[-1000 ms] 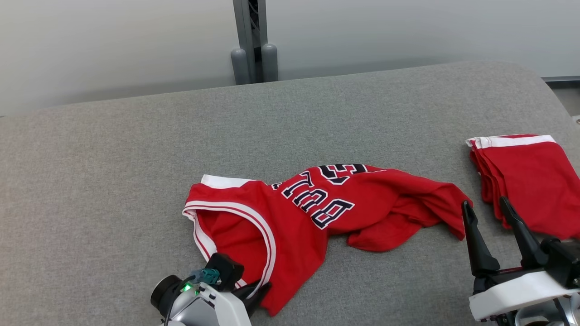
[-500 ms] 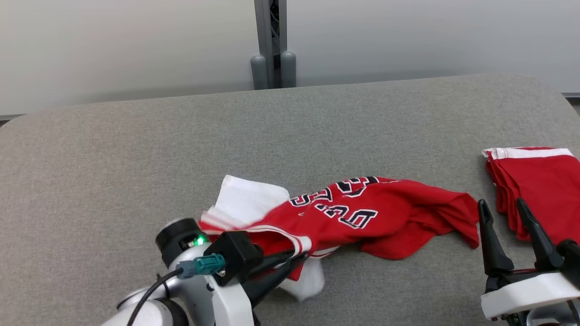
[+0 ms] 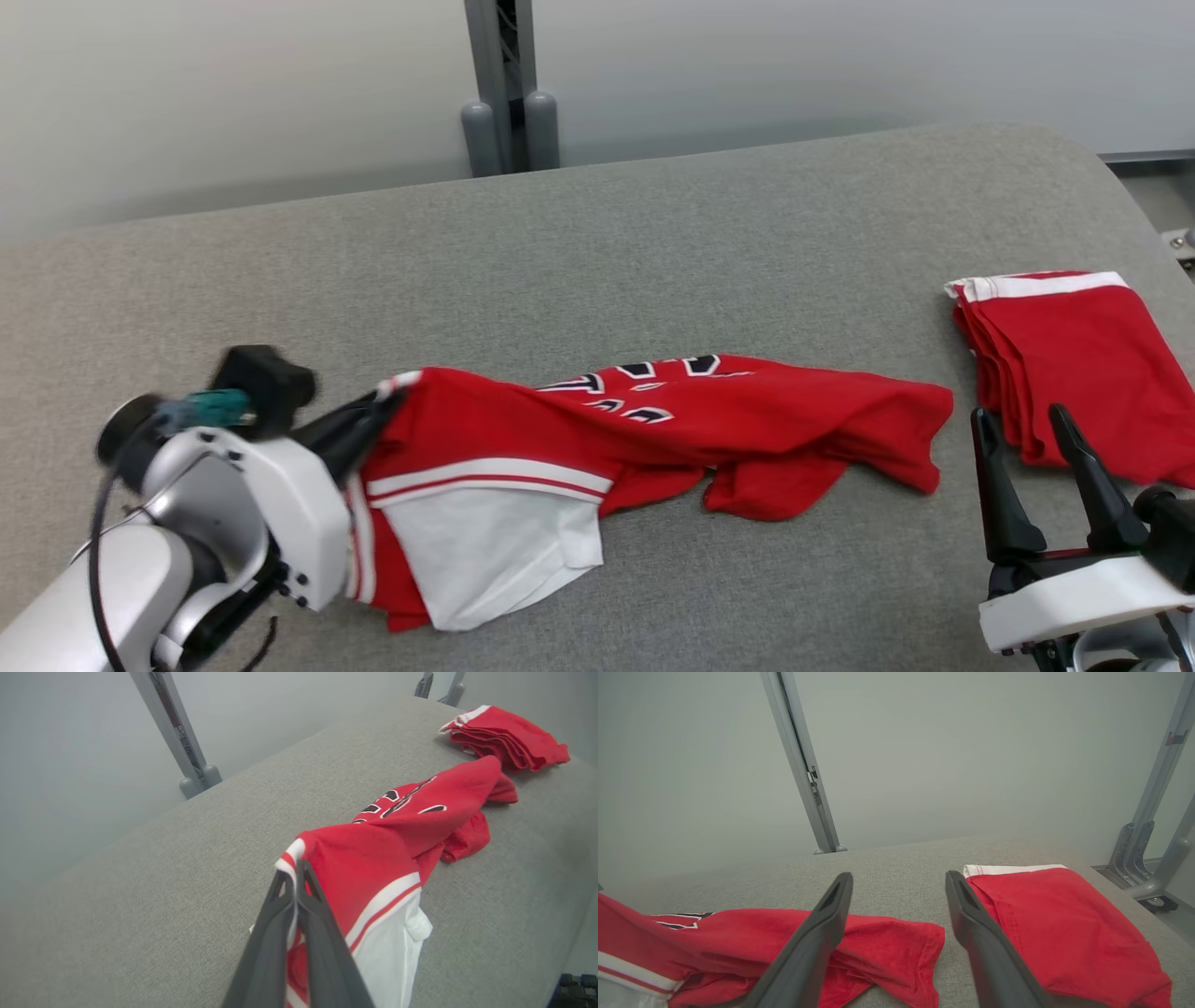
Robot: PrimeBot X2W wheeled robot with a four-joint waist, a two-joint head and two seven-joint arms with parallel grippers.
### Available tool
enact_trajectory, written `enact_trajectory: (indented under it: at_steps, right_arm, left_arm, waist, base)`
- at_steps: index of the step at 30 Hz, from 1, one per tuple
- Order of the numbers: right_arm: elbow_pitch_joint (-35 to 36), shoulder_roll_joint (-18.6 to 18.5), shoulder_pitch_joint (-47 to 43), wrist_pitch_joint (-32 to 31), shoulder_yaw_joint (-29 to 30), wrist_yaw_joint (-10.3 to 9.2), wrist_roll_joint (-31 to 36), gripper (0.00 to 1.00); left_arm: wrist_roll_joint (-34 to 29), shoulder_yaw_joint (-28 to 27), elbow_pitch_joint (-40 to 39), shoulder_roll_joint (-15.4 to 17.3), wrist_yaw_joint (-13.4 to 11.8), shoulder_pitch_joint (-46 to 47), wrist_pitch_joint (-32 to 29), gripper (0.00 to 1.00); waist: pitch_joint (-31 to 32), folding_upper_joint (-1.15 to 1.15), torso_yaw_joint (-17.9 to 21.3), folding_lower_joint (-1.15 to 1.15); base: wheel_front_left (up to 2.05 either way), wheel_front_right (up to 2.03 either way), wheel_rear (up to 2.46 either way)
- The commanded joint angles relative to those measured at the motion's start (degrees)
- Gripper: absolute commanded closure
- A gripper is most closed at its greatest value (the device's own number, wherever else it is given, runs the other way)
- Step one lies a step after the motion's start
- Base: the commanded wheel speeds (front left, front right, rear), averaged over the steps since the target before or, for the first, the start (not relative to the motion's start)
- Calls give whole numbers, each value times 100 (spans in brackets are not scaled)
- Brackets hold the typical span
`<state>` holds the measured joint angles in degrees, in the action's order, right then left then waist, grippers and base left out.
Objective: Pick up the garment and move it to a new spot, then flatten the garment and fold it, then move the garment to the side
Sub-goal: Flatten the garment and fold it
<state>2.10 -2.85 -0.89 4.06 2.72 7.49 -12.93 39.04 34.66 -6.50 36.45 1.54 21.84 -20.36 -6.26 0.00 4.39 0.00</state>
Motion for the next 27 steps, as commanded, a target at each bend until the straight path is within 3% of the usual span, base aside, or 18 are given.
enact_trajectory:
  at_steps: [1,7,8,9,10,14,18,22,27]
  right_arm:
    - [-27,-20,44,37,6,1,-32,0]
    - [-65,-22,61,17,62,1,-11,0]
    - [-66,-21,70,14,75,1,-24,0]
    - [-66,-21,70,14,75,1,-24,0]
    - [-71,-20,84,12,91,1,-30,0]
    - [-26,-22,128,33,188,1,25,0]
    - [26,-21,118,56,303,1,63,0]
    - [79,-21,95,59,381,1,105,0]
    - [136,-19,60,3,282,1,211,0]
  left_arm:
    - [163,-161,443,-62,-1,-66,243,100]
    - [674,-460,1981,-563,228,31,955,100]
    - [626,-479,2154,-614,252,114,1079,65]
    - [626,-479,2154,-614,252,114,1079,65]
    - [659,-474,2329,-710,250,139,1163,0]
    - [757,-715,2788,-994,159,169,1803,0]
    - [695,-1013,2932,-1047,-45,57,2518,0]
    - [675,-1383,2728,-1067,-345,-163,3203,0]
    - [452,-1950,1929,-1154,-836,-627,3518,0]
  waist:
    - [-61,0,94,0]
    - [-130,0,108,0]
    - [-142,0,100,0]
    - [-142,0,100,0]
    - [-150,0,88,0]
    - [-144,0,38,0]
    - [-100,0,-47,0]
    - [-22,0,-170,0]
    - [98,0,-344,0]
  base:
    - [0,0,0]
    - [0,0,0]
    - [0,0,0]
    - [0,0,0]
    - [0,0,0]
    - [0,0,0]
    - [0,0,0]
    - [0,0,0]
    - [0,0,0]
